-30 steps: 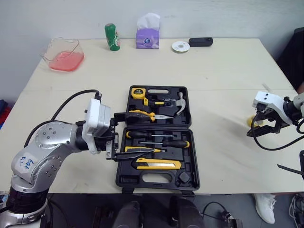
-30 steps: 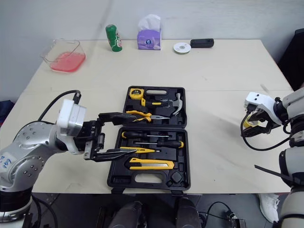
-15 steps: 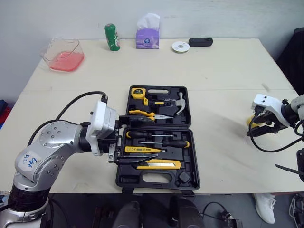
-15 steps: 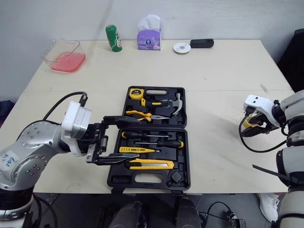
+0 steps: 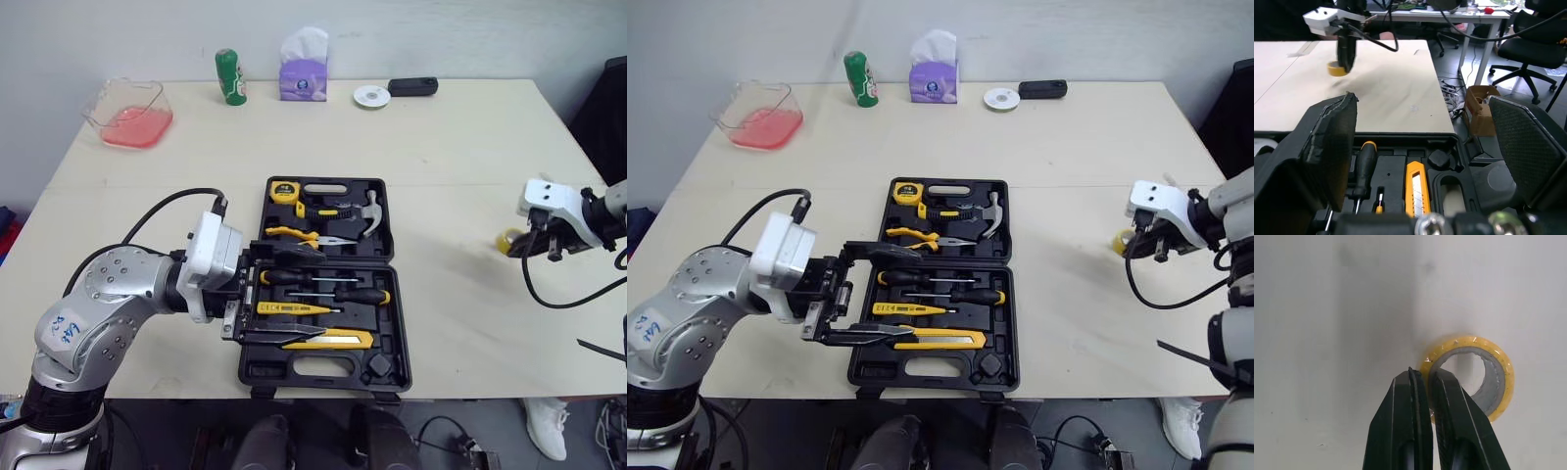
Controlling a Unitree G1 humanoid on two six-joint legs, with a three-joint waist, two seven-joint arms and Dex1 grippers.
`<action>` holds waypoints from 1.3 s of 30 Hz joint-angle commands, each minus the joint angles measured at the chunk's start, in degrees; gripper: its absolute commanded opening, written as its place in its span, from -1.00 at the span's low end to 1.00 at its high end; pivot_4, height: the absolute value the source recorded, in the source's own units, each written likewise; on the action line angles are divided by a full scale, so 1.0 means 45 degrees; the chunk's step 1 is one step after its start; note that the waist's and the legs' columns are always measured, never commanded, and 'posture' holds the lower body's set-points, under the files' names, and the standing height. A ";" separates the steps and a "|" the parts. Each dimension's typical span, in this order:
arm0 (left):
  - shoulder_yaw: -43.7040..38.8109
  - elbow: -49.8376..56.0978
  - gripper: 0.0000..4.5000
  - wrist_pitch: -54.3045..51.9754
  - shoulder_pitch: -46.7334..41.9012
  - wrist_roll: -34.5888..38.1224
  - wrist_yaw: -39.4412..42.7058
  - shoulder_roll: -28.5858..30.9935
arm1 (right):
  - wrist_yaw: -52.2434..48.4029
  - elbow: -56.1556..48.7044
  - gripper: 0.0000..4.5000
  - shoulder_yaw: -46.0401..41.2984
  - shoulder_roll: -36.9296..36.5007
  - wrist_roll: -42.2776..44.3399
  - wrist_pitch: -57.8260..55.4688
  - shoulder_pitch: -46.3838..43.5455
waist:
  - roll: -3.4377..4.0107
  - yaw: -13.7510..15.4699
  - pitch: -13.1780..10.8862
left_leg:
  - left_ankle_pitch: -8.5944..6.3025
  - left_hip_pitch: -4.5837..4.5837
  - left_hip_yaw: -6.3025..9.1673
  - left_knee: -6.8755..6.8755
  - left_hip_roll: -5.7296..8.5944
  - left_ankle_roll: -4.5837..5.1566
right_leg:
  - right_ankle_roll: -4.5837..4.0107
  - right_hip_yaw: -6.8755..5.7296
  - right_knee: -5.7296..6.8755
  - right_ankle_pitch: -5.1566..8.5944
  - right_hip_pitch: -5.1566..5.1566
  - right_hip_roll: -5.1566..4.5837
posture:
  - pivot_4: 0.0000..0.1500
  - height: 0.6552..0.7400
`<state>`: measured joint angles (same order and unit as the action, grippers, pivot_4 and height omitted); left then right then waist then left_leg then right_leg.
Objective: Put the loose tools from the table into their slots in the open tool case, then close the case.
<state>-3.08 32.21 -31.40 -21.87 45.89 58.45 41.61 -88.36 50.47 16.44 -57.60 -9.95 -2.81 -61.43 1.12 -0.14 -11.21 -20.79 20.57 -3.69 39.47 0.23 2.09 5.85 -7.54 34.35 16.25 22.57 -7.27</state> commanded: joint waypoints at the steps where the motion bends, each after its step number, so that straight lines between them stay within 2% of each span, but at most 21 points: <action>1: -0.0224 -0.0393 1.00 0.1109 0.0238 -0.0672 0.0630 0.0124 | -0.0919 -0.6364 -0.98 -0.0064 -0.1454 0.3417 -0.1839 0.2455 | 0.0001 0.0055 0.0000 | -0.0002 0.0000 0.0005 0.0003 -0.0002 -0.0003 | -0.0004 -0.0001 0.0007 0.0002 0.0000 0.0001 | 1.00 1.00; 3: -0.0125 -0.0586 1.00 0.1328 0.0374 -0.0934 0.0964 0.0307 | -0.0919 -0.9081 -0.98 -0.0214 -0.1963 0.4761 -0.2866 0.3713 | 0.0001 0.0109 0.0000 | -0.0010 0.0011 0.0028 0.0022 -0.0007 -0.0017 | -0.0011 -0.0016 0.0016 0.0008 0.0003 0.0011 | 1.00 1.00; 6: 0.0095 -0.1083 1.00 0.1961 0.0648 -0.1593 0.1804 0.0690 | -0.0549 -1.3882 -0.98 -0.0862 -0.1829 0.7222 -0.5573 0.5554 | -0.0001 0.0143 -0.0001 | -0.0012 0.0021 0.0031 0.0060 -0.0006 -0.0017 | -0.0011 -0.0014 0.0034 0.0007 0.0003 0.0008 | 1.00 1.00; 9: 0.0031 -0.1232 1.00 0.2398 0.0843 -0.1770 0.2127 0.0697 | 0.0161 -1.6008 -0.98 -0.1430 -0.1673 0.9032 -0.7344 0.6570 | -0.0003 0.0225 -0.0002 | -0.0015 0.0020 0.0035 0.0090 -0.0011 -0.0019 | -0.0011 -0.0010 0.0059 0.0007 0.0000 -0.0004 | 1.00 1.00; 12: 0.0055 -0.1186 1.00 0.2994 0.1397 -0.2153 0.2394 0.0702 | 0.0133 -1.7478 -0.98 -0.1165 -0.1656 0.8973 -0.6672 0.7708 | -0.0020 0.0331 0.0009 | -0.0026 0.0021 0.0037 0.0108 -0.0007 -0.0005 | -0.0011 -0.0007 0.0058 0.0007 -0.0006 -0.0042 | 1.00 1.00; 20: 0.0146 -0.0943 1.00 0.3210 0.2279 -0.2560 0.2483 0.0911 | 0.0930 -1.7710 -0.98 0.0059 -0.1337 0.6772 -0.5363 0.8611 | -0.0041 0.0333 0.0010 | -0.0030 0.0020 0.0043 0.0112 -0.0003 -0.0002 | -0.0008 -0.0010 0.0052 0.0005 -0.0012 -0.0043 | 1.00 1.00; 31: 0.0314 -0.0805 1.00 0.3072 0.2362 -0.2562 0.2230 0.0990 | 0.1141 -1.7605 -0.98 0.0769 -0.0533 0.6122 -0.5164 0.8973 | -0.0056 0.0335 0.0015 | -0.0028 0.0019 0.0045 0.0114 -0.0001 0.0002 | -0.0009 -0.0013 0.0052 0.0006 -0.0019 -0.0039 | 1.00 1.00; 39: 0.0143 -0.0603 1.00 0.2970 0.2652 -0.2485 0.2039 0.1119 | 0.1200 -1.7441 -0.98 0.1295 -0.0587 0.5276 -0.5395 0.8747 | -0.0113 0.0326 0.0049 | -0.0029 0.0006 0.0048 0.0113 -0.0009 0.0001 | -0.0009 -0.0012 0.0049 0.0006 -0.0031 -0.0042 | 1.00 1.00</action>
<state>-1.22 27.11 -18.22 -10.35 34.26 67.84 45.92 -83.13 -28.10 20.26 -60.21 15.69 -25.80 -22.35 0.61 1.33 -10.99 -20.92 20.58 -3.47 39.97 0.19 2.09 5.81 -7.59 34.57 16.27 22.41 -7.47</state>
